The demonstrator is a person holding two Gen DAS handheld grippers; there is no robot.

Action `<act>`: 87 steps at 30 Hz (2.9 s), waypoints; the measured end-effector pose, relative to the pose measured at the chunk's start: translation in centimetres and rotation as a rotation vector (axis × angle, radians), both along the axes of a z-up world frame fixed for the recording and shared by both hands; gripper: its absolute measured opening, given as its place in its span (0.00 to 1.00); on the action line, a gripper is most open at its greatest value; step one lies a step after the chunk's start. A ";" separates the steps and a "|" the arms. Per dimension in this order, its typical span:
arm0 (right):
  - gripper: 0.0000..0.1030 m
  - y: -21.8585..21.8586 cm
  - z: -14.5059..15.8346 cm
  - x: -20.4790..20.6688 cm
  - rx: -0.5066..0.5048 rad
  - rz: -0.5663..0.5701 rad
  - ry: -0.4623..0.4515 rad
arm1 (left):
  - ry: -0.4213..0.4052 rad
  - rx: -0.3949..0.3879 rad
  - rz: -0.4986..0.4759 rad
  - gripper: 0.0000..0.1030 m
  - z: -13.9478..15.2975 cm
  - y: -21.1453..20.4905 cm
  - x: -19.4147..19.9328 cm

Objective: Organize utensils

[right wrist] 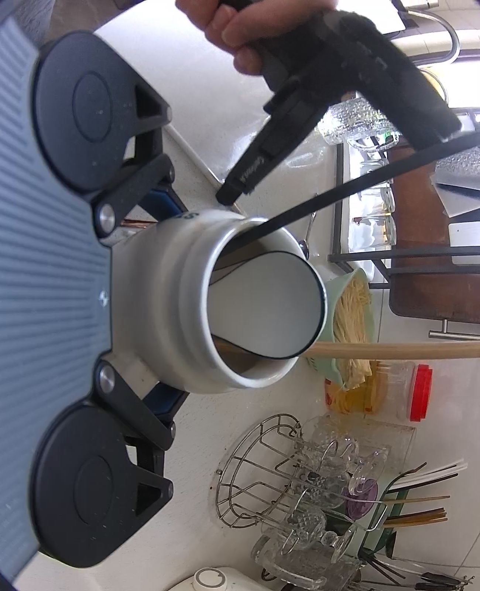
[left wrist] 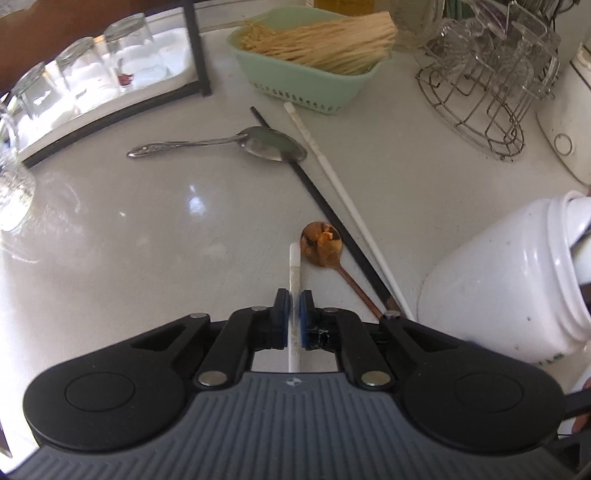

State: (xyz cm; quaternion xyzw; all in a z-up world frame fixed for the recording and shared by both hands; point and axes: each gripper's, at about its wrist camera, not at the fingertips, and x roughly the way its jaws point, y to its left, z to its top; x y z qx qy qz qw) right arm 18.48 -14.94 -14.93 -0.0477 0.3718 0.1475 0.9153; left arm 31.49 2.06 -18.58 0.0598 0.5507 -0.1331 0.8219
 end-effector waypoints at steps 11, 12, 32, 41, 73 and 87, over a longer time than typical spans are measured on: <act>0.89 0.1 0.0 -0.1 -0.001 0.008 -0.003 | -0.125 -0.097 0.055 0.06 6.1 2.1 -3.9; 0.89 0.1 0.0 -0.1 -0.001 0.008 -0.004 | -0.138 -0.108 0.061 0.06 6.7 2.3 -4.4; 0.89 -0.1 -0.1 0.0 -0.003 0.064 -0.011 | -0.289 -0.284 0.100 0.06 15.1 2.3 -13.9; 0.89 -0.3 -0.1 -0.1 0.001 0.084 -0.015 | -0.334 -0.318 0.104 0.06 18.4 2.0 -16.0; 0.89 -0.3 -0.2 -0.4 0.003 0.086 -0.025 | -0.539 -0.359 -0.039 0.06 31.4 -0.4 -16.0; 0.89 -0.3 -0.2 -0.4 0.006 0.089 -0.027 | -0.519 -0.308 -0.071 0.06 27.0 -4.5 -12.7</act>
